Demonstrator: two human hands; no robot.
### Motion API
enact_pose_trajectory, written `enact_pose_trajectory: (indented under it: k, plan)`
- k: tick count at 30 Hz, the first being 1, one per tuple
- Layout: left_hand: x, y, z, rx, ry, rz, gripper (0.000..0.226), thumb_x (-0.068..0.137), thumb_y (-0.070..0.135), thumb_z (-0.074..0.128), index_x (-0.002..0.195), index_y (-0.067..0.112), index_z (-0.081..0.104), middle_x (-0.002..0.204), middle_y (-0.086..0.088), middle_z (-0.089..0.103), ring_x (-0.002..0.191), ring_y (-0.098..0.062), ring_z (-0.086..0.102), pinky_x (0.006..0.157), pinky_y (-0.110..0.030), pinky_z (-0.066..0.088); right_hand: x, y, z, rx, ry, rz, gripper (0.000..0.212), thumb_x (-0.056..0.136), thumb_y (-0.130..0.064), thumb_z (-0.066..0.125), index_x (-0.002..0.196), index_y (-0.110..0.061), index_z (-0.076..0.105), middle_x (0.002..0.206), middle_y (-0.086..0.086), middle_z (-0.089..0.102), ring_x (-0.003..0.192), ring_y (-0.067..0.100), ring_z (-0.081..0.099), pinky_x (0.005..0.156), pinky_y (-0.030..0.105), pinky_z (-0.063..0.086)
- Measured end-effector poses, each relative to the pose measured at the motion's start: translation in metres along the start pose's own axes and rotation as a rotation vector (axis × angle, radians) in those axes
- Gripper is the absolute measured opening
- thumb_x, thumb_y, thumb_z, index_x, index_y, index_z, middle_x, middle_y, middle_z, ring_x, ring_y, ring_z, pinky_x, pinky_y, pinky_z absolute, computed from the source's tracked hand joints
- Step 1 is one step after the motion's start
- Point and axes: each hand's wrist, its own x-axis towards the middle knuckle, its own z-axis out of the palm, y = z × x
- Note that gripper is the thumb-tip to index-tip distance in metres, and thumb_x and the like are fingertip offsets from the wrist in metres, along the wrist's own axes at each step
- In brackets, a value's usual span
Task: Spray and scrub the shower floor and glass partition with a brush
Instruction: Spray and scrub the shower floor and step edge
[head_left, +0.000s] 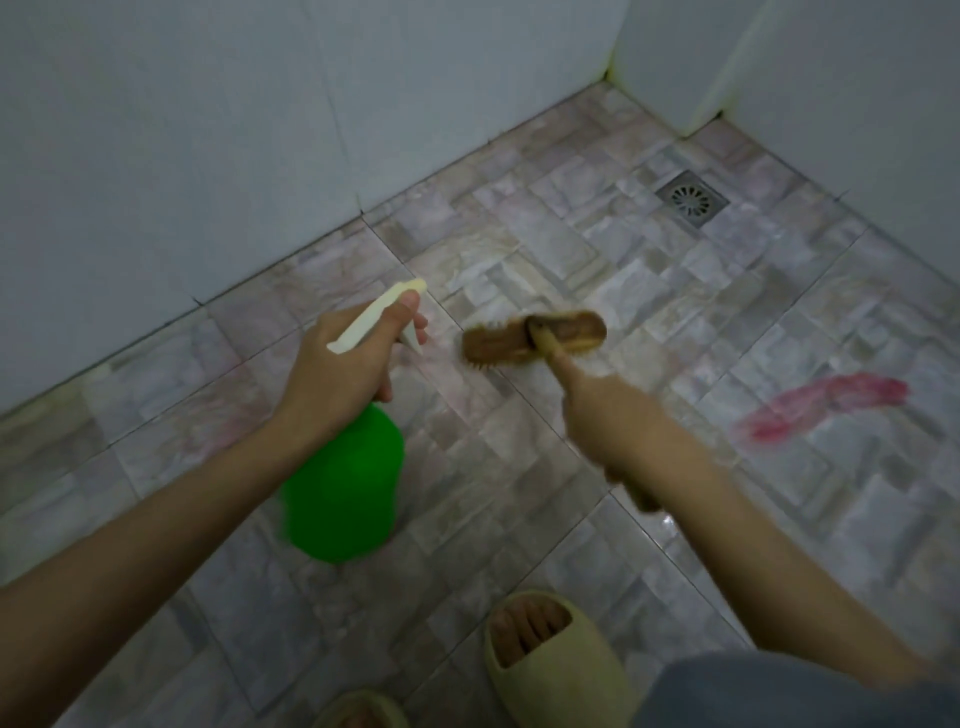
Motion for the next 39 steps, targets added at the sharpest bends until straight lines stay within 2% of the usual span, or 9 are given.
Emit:
enact_pose_trajectory:
  k: [4,7,12,17,22,25,31,35,39]
  plan:
    - [0.009,0.009,0.002,-0.012,0.046,0.015,0.042,0.1,0.051,0.056,0.084,0.019,0.078,0.089,-0.009,0.079,0.039,-0.013,0.054,0.045,-0.021,0.046,0.046,-0.02,-0.006,-0.036,0.151,-0.098,0.081,0.095,-0.002,0.03,0.148,-0.046,-0.012,0.111,0.017,0.054,0.062,0.024,0.057,0.052,0.037,0.054]
    - [0.013,0.013,0.011,-0.029,0.074,0.005,0.042,0.1,0.05,0.057,0.086,0.016,0.078,0.09,-0.004,0.08,0.038,-0.012,0.054,0.045,-0.022,0.046,0.074,-0.026,-0.047,-0.023,0.071,-0.059,0.074,0.096,-0.008,0.03,0.149,-0.045,-0.005,0.108,0.018,0.051,0.07,0.031,0.062,0.044,0.036,0.052]
    - [0.034,0.023,0.019,-0.055,0.085,-0.013,0.048,0.092,0.062,0.056,0.081,0.021,0.078,0.087,0.0,0.08,0.046,-0.019,0.059,0.047,-0.027,0.046,0.048,-0.02,-0.025,-0.026,-0.016,-0.116,0.078,0.093,-0.006,0.029,0.15,-0.04,-0.011,0.129,0.022,0.05,0.084,0.035,0.064,0.069,0.046,0.056]
    - [0.053,0.034,0.018,0.008,0.171,-0.012,0.05,0.09,0.066,0.054,0.081,0.023,0.079,0.086,-0.007,0.08,0.054,-0.03,0.062,0.054,-0.031,0.049,0.151,-0.031,-0.084,0.144,0.182,-0.111,0.076,0.094,-0.003,0.033,0.153,-0.031,-0.008,0.095,0.018,0.059,0.062,0.026,0.057,0.049,0.039,0.049]
    - [0.063,0.057,0.015,0.03,0.223,0.024,0.049,0.093,0.064,0.053,0.084,0.023,0.079,0.089,-0.019,0.077,0.045,-0.022,0.06,0.054,-0.029,0.048,0.133,-0.036,-0.087,0.066,0.016,-0.079,0.073,0.095,-0.003,0.038,0.153,-0.012,-0.005,0.113,0.022,0.06,0.084,0.031,0.064,0.082,0.042,0.055]
    - [0.069,0.073,0.011,-0.003,0.208,0.028,0.054,0.087,0.068,0.056,0.084,0.019,0.08,0.09,-0.017,0.078,0.067,-0.04,0.07,0.054,-0.032,0.05,0.155,-0.039,-0.094,0.152,0.064,-0.078,0.074,0.094,-0.004,0.037,0.154,-0.018,-0.006,0.092,0.022,0.056,0.063,0.027,0.057,0.061,0.037,0.052]
    - [0.089,0.088,0.016,-0.025,0.141,0.036,0.05,0.092,0.06,0.059,0.089,0.015,0.08,0.09,0.0,0.08,0.082,-0.048,0.07,0.051,-0.03,0.048,0.195,-0.055,-0.141,0.182,0.091,0.024,0.073,0.091,-0.002,0.05,0.151,-0.002,0.009,0.132,0.023,0.05,0.104,0.034,0.062,0.084,0.045,0.056]
    - [0.117,0.086,0.028,-0.02,0.09,0.008,0.047,0.096,0.056,0.059,0.082,0.016,0.079,0.087,0.0,0.08,0.05,-0.033,0.06,0.055,-0.03,0.047,0.178,-0.045,-0.116,0.257,0.043,0.005,0.077,0.095,-0.004,0.031,0.151,-0.038,-0.01,0.103,0.027,0.053,0.08,0.037,0.066,0.056,0.046,0.058]
    - [0.154,0.083,0.04,-0.036,0.076,0.017,0.044,0.097,0.055,0.059,0.076,0.021,0.078,0.083,-0.004,0.079,0.046,-0.021,0.057,0.053,-0.03,0.049,0.244,-0.03,-0.168,0.301,0.208,0.039,0.072,0.097,-0.005,0.031,0.152,-0.035,-0.003,0.116,0.026,0.054,0.063,0.029,0.059,0.04,0.033,0.05]
